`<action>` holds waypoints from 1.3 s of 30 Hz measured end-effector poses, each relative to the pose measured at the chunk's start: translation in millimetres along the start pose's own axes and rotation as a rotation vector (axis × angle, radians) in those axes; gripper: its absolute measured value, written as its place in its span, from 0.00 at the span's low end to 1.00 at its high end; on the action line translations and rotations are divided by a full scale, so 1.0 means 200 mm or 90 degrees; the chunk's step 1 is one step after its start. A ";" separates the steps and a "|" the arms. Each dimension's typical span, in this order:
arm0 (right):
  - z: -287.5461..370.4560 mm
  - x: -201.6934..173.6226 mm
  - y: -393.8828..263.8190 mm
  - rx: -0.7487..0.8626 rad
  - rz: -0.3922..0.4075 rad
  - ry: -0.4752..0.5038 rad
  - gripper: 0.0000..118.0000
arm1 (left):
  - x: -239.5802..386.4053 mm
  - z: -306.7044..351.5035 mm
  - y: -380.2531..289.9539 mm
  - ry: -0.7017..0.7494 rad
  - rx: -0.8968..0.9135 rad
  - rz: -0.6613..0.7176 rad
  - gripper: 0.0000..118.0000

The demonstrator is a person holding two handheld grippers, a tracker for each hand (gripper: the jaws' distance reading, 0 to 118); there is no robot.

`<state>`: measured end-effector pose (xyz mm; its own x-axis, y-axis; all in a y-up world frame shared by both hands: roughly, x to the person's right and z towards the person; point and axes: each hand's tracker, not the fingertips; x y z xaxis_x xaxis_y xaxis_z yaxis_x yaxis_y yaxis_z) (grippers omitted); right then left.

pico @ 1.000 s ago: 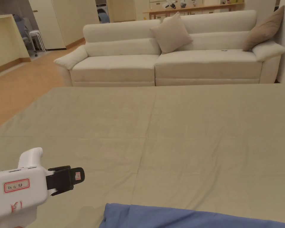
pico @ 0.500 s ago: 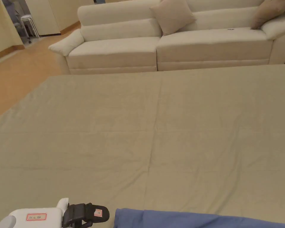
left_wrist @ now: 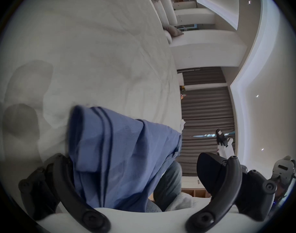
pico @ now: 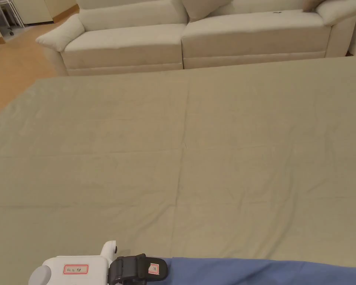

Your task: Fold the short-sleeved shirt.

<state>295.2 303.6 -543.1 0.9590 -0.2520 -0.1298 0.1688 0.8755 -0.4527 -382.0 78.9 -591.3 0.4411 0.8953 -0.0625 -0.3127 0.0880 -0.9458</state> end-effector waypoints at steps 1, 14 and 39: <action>0.00 0.00 -0.01 -0.003 -0.002 0.001 0.00 | 0.01 0.01 0.01 0.012 -0.009 -0.004 0.81; 0.03 -0.02 -0.02 -0.009 0.005 -0.004 0.00 | -0.07 0.24 0.14 0.051 0.010 0.096 0.05; 0.06 -0.08 -0.14 -0.004 -0.030 0.110 0.00 | 0.86 -0.03 -0.32 0.350 0.079 -0.111 0.05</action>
<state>277.6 288.4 -518.1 0.8962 -0.3606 -0.2584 0.2106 0.8585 -0.4675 -281.2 224.1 -542.9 0.8555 0.5086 -0.0974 -0.2787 0.2936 -0.9144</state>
